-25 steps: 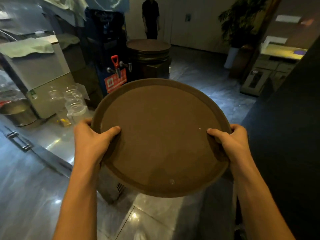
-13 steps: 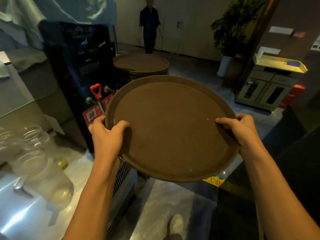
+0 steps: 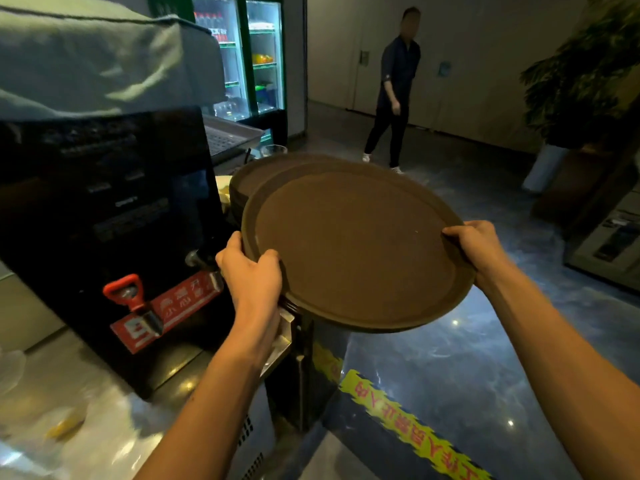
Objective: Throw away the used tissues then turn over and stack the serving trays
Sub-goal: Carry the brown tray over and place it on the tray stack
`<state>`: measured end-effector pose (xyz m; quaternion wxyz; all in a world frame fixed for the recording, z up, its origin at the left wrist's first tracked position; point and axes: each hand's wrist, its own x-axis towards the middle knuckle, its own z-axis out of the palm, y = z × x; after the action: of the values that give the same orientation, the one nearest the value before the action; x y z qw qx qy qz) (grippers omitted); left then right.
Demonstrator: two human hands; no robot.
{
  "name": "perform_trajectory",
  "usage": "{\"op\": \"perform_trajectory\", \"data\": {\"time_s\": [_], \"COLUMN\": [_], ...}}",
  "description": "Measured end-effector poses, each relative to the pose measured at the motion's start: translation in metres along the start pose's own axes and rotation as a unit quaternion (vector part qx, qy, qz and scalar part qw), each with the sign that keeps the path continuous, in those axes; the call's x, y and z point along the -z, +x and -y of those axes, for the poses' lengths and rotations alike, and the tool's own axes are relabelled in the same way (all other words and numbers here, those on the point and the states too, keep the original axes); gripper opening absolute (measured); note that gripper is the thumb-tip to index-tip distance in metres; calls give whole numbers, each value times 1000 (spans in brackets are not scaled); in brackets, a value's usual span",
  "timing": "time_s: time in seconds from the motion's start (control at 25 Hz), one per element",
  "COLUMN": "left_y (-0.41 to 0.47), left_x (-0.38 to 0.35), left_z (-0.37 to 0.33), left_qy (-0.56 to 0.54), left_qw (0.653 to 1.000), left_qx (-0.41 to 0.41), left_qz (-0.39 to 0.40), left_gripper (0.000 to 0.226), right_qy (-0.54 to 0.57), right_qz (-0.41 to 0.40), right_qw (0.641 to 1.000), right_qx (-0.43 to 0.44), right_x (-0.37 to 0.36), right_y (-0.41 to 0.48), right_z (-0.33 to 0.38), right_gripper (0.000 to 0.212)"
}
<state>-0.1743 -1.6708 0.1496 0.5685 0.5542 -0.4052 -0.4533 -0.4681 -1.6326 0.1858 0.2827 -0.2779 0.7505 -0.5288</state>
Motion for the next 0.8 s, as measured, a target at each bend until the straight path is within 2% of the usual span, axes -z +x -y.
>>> {"op": "perform_trajectory", "data": {"time_s": [0.12,0.24,0.32,0.4,0.52,0.56,0.64,0.8], "left_y": [44,81,97,106,111,114,120,121], "left_x": [-27,-43,-51,-59,-74,-76,-82,-91], "left_z": [11,23,26,16,10,11,14,11], "left_qy": [7,35,37,55,79,87,93,112], "left_qw": [999,998,998,997,993,992,989,981], "left_qx": [-17,-41,-50,-48,-50,-49,-42,-15], "left_qz": [-29,-17,-24,-29,-66,-75,-111,-159], "left_gripper": [73,63,64,57,37,39,45,48], "right_qy": [-17,-25,-33,-53,-59,-57,-71,-108], "right_qz": [19,15,25,34,65,76,110,140], "right_qw": [1000,1000,999,998,996,995,991,982], "right_qx": [-6,6,9,8,4,10,24,62], "right_x": [-29,-57,-73,-86,-105,-112,-129,-148], "right_y": [56,99,123,149,186,194,212,237], "right_z": [11,20,24,29,38,42,48,54], "right_gripper": [30,9,4,7,30,31,14,17]}}
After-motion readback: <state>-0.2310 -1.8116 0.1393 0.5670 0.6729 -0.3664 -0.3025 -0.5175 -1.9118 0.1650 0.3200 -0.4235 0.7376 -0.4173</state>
